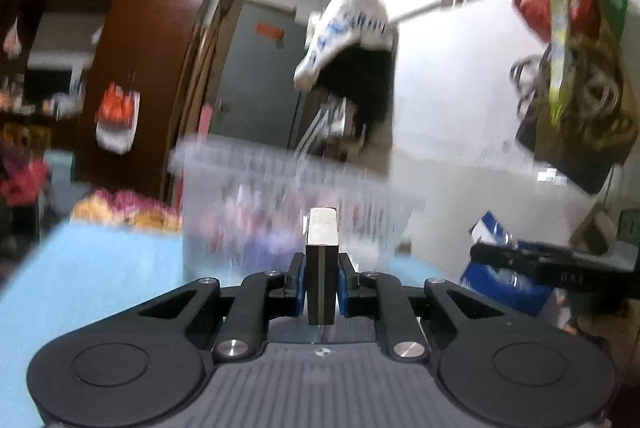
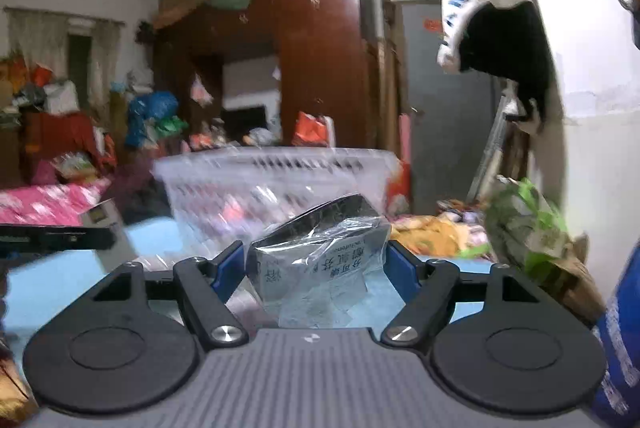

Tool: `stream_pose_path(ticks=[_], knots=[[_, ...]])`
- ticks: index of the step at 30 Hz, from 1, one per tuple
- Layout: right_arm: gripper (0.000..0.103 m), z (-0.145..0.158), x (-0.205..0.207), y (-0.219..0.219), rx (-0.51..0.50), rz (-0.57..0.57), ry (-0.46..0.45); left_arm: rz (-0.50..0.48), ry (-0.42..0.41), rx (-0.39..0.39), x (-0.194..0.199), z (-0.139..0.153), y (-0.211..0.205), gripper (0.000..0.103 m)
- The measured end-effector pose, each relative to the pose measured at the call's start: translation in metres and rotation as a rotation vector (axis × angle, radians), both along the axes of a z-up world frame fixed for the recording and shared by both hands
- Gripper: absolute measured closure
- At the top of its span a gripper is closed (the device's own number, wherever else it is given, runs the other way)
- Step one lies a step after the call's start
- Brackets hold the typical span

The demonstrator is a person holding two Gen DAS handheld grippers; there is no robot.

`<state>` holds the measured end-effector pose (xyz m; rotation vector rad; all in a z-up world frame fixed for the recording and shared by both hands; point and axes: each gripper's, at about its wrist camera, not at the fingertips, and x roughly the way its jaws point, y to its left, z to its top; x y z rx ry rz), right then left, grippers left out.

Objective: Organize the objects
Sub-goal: 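Lift both held boxes over the white basket and open both grippers, then grasp a red bagged box with the right gripper while the left grasps a silver pack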

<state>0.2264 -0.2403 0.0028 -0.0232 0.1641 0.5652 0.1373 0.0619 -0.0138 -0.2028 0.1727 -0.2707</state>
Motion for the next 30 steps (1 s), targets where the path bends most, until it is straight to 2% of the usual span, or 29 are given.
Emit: stream_pose_path(ticks=[3, 6, 7, 9, 11, 13, 15, 17, 18, 19, 22, 24, 27, 30], knots=[[0.026, 0.048, 0.003, 0.019, 0.0, 0.033, -0.077, -0.015, -0.056, -0.007, 0.02, 0.055, 0.0, 0.084], [0.026, 0.091, 0.029, 0.052, -0.069, 0.051, -0.124, 0.015, -0.045, -0.005, 0.057, 0.093, -0.003, 0.084], [0.026, 0.098, 0.045, 0.067, -0.115, 0.043, -0.109, 0.035, -0.04, 0.004, 0.07, 0.1, -0.004, 0.083], [0.026, 0.101, 0.073, 0.086, -0.169, 0.042, -0.043, 0.07, 0.025, 0.024, 0.098, 0.104, -0.006, 0.083], [0.024, 0.095, 0.091, 0.103, -0.225, 0.043, -0.011, 0.086, 0.069, 0.034, 0.118, 0.098, -0.006, 0.083], [0.017, 0.084, 0.101, 0.117, -0.286, 0.032, 0.007, 0.089, 0.12, 0.068, 0.134, 0.085, -0.008, 0.061], [0.013, 0.076, 0.103, 0.123, -0.311, -0.009, 0.01, 0.11, 0.119, 0.058, 0.135, 0.077, -0.006, 0.058], [0.0, 0.076, 0.092, 0.117, -0.27, -0.019, 0.001, 0.107, 0.101, 0.03, 0.125, 0.073, 0.0, 0.045], [0.0, 0.076, 0.085, 0.109, -0.232, 0.004, -0.014, 0.109, 0.088, 0.013, 0.118, 0.073, 0.003, 0.034], [0.0, 0.077, 0.081, 0.101, -0.203, 0.022, -0.006, 0.118, 0.078, -0.002, 0.112, 0.072, 0.005, 0.029], [0.0, 0.079, 0.078, 0.087, -0.164, 0.004, 0.05, 0.098, 0.083, -0.006, 0.088, 0.062, 0.007, 0.029], [0.0, 0.072, 0.062, 0.073, -0.122, 0.007, 0.053, 0.069, 0.094, 0.051, 0.07, 0.047, 0.005, 0.029], [0.0, 0.038, 0.039, 0.053, -0.071, 0.123, 0.158, 0.049, 0.166, 0.124, 0.056, 0.018, 0.003, 0.029], [0.0, -0.001, 0.026, 0.045, -0.061, 0.161, 0.26, 0.036, 0.239, 0.155, 0.059, -0.007, 0.001, 0.029]])
